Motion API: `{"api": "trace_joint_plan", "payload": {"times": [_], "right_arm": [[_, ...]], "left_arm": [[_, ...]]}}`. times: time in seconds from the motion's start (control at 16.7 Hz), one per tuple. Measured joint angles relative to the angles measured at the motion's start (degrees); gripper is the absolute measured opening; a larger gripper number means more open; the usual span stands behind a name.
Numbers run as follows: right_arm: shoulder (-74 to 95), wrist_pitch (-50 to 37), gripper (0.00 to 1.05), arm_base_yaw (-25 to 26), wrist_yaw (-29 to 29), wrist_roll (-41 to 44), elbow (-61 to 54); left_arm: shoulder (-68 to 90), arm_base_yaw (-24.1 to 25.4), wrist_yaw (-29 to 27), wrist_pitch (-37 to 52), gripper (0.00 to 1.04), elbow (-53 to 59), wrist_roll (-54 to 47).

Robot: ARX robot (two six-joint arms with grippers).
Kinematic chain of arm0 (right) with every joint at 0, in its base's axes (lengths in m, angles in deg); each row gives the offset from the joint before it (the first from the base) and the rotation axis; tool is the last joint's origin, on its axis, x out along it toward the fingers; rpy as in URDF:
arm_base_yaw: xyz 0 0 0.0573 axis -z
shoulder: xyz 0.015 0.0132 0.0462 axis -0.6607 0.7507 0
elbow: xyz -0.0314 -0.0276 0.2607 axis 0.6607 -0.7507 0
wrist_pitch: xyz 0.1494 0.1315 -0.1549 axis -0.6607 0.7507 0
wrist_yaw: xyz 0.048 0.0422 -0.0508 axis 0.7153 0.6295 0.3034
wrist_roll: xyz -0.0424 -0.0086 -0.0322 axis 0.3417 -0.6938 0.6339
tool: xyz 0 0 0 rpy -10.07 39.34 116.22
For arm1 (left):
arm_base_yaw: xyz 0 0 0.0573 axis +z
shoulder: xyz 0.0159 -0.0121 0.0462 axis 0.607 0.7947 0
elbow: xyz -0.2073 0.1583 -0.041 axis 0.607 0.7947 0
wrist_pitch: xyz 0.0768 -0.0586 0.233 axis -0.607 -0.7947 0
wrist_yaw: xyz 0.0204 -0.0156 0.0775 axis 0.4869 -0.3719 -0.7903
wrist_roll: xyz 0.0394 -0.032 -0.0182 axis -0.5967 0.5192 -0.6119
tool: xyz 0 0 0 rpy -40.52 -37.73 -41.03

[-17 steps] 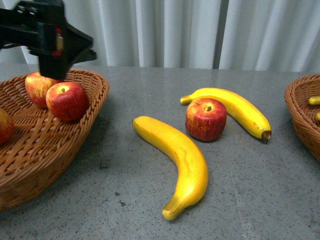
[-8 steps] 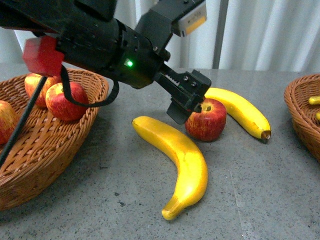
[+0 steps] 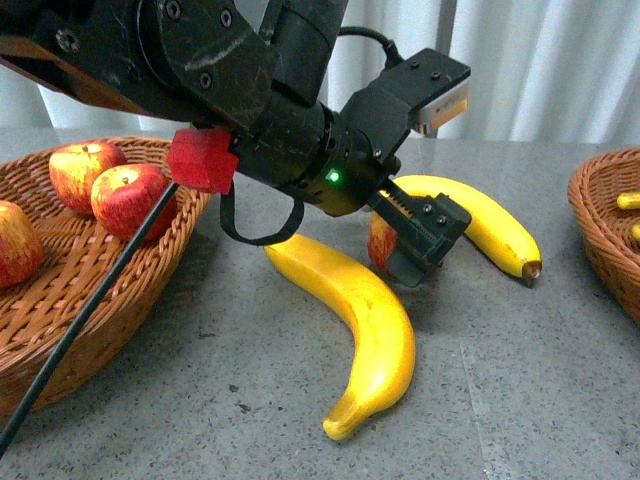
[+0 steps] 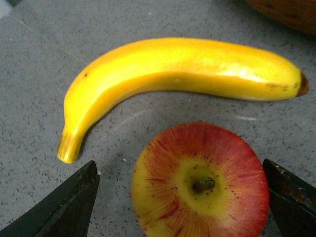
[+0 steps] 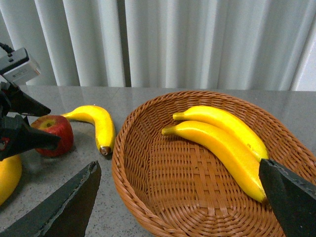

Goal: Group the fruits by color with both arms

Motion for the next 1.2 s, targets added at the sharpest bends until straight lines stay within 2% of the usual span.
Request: {"api": "trace_joint_plan", "payload": {"times": [0.36, 0.54, 0.6, 0.72, 0.9, 1.02, 1.08, 1.2], "right_arm": [[0.0, 0.0, 0.98, 0.0, 0.0, 0.0, 0.0], [0.0, 0.0, 0.98, 0.0, 0.0, 0.0, 0.0], [0.0, 0.0, 0.98, 0.0, 0.0, 0.0, 0.0], [0.0, 0.0, 0.98, 0.0, 0.0, 0.0, 0.0], [0.0, 0.0, 0.98, 0.0, 0.0, 0.0, 0.0], [0.0, 0.0, 0.98, 0.0, 0.0, 0.0, 0.0], [0.0, 0.0, 0.98, 0.0, 0.0, 0.0, 0.0], [0.0, 0.0, 0.98, 0.0, 0.0, 0.0, 0.0]], "left_arm": [[3.0, -0.6, 1.1, -0.7, 0.96, -1.9, -0.1], [3.1, -0.7, 1.0, 0.2, 0.71, -2.0, 0.0], [3.1, -0.7, 0.8, 0.9, 0.68, -2.0, 0.3], [0.1, -0.7, -4.4, 5.3, 0.68, 0.2, 3.1], [-13.2, 1.7, -13.7, 18.9, 0.68, 9.2, 10.4], [-24.0, 6.0, -18.8, 25.5, 0.68, 17.7, 14.6], [-30.1, 9.6, -21.0, 26.4, 0.68, 23.8, 17.3], [-37.6, 16.1, -22.5, 23.3, 0.68, 32.5, 23.4]]}}
